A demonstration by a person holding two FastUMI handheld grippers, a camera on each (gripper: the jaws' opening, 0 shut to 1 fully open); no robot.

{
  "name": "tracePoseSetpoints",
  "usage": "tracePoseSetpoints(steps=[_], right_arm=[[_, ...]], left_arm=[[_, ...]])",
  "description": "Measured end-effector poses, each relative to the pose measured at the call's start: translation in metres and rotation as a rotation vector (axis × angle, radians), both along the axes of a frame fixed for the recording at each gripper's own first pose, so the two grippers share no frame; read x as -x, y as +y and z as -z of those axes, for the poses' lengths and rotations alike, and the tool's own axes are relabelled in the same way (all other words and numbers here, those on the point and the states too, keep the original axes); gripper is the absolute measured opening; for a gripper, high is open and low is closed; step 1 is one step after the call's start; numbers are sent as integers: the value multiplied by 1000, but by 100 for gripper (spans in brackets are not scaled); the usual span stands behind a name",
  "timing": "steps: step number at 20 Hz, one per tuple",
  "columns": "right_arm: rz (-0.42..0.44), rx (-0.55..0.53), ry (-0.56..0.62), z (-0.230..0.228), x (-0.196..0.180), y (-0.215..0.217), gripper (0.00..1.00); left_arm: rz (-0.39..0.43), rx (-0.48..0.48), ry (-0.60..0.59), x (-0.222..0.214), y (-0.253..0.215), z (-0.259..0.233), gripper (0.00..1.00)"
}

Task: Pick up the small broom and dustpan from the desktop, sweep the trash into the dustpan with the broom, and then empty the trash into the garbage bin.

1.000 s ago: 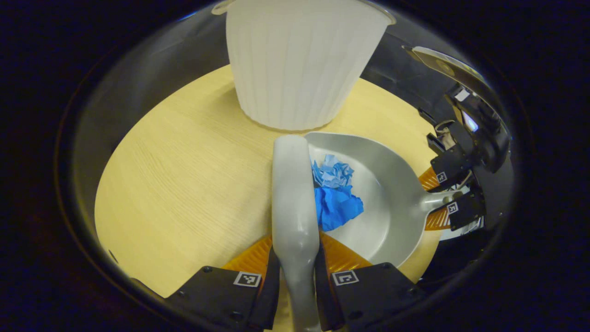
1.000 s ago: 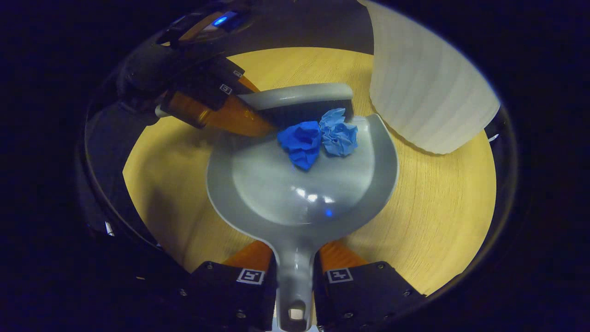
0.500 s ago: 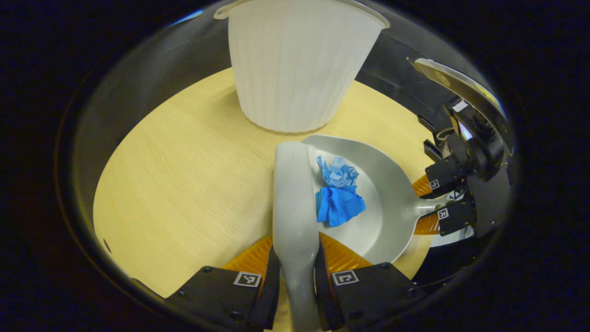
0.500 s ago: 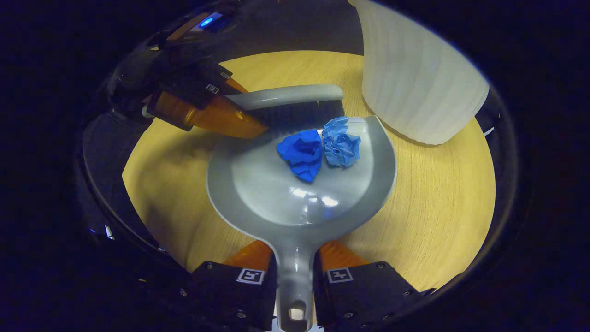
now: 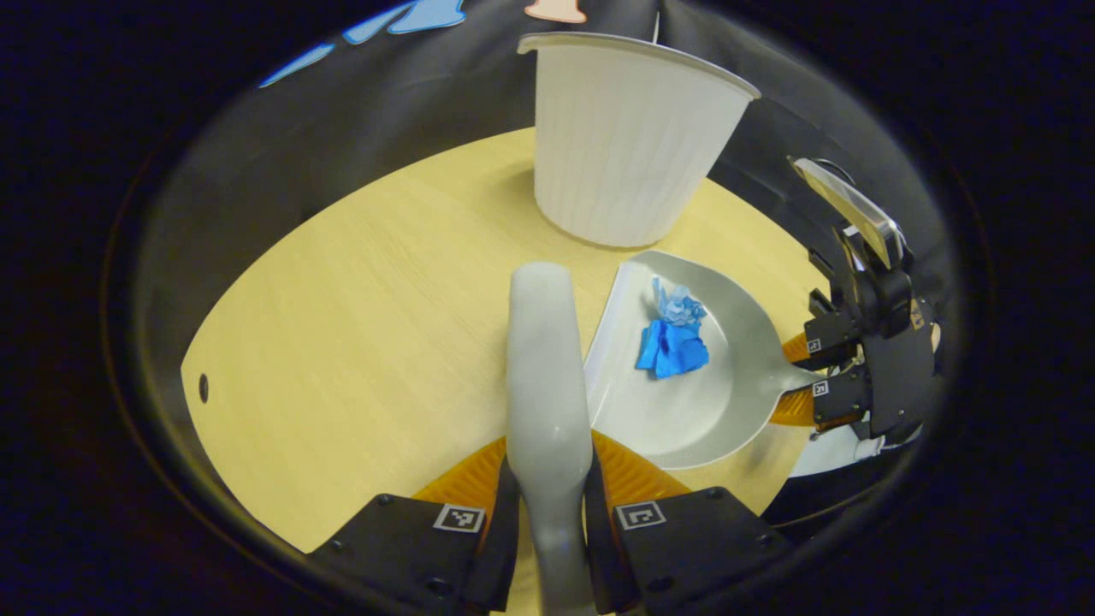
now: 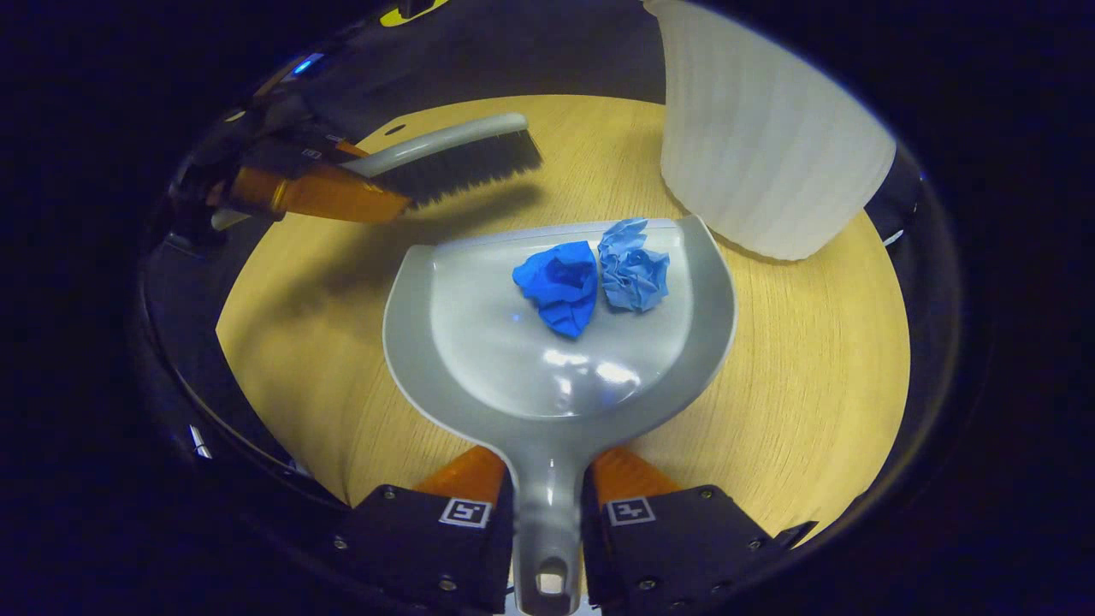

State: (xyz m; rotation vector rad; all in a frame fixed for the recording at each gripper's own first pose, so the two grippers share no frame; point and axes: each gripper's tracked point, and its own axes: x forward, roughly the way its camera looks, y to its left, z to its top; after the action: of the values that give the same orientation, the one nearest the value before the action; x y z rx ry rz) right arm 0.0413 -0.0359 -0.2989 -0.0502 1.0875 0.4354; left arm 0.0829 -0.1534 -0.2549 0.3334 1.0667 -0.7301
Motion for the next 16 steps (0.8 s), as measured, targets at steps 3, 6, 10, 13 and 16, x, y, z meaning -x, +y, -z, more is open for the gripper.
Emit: tracePoseSetpoints(steps=[3,6,10,13,16], right_arm=[[-5,-3,-6,0,0,0,34],[-6,-9,-15,0,1,0,35],[-11,-46,-39,2,1,0,34],[-12,-59,-82,9,-1,3,35],[-20,-103,-116,7,-1,4,34]], left_arm=[[-79,5,-13,4,25,-4,44],[-162,11,-26,7,50,-5,42],[-269,13,-33,14,89,10,43],[-340,15,-55,21,122,31,43],[-409,30,-56,33,158,48,39]])
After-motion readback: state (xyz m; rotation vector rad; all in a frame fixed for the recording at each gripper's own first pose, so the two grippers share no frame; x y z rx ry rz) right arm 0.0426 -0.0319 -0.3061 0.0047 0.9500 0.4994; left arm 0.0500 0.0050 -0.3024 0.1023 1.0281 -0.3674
